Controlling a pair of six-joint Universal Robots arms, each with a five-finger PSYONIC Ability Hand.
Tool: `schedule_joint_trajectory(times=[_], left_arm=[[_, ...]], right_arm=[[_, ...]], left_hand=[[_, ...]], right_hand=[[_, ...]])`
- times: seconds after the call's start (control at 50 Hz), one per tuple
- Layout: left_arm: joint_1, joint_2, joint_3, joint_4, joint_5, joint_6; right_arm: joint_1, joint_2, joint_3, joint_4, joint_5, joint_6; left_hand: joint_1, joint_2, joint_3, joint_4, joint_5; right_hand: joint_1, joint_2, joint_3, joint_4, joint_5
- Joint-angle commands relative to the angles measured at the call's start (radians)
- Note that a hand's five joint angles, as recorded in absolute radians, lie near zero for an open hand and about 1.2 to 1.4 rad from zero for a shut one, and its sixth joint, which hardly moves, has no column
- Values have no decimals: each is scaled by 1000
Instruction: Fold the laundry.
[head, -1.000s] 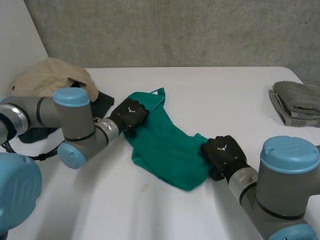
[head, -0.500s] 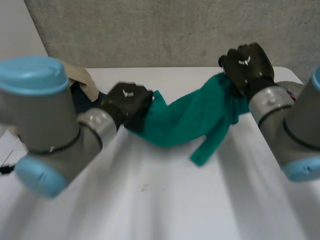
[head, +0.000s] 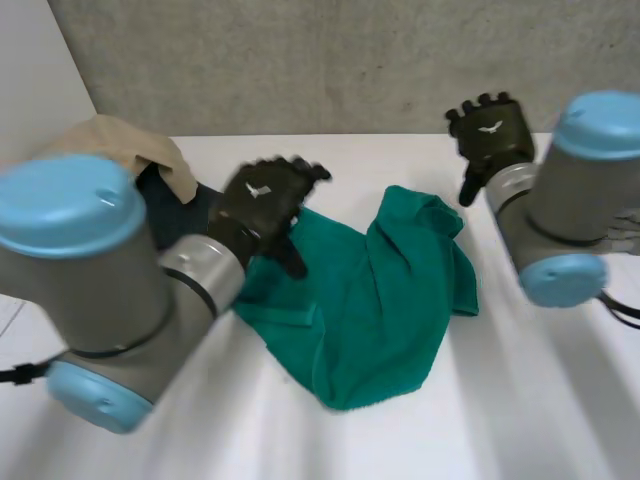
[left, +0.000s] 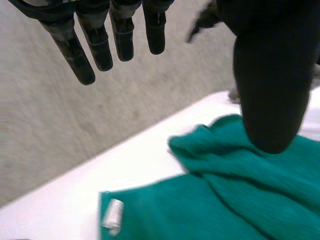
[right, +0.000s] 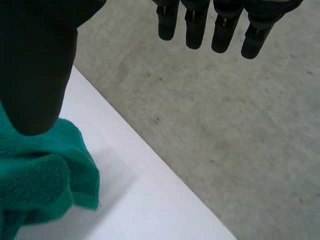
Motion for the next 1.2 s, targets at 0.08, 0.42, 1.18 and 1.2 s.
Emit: schedule_joint_trajectory(times=[0.08,0.42,1.18,1.2], left_arm=[[158,88,-146,-4,362,264],[111,-165,-174,-108,301,565],[62,-118,-161,55,134,384],[59,-112,-169,52,134,384]], right_arm=[[-101,-162,211,353,-110,57],[-131,-49,409,111,-205,143],[-141,88,271,64,-136,209],[-141,76,277,64,-136,213]], left_hand=[[51,32,38,42,50],[221,202,208,213,221],[306,288,294,298,306],[301,282,288,292,300]], right_hand=[[-51,-36,-35,-36,-46],[115,129,131,129,120],[368,382,383,382,372],[371,385,386,385,375]])
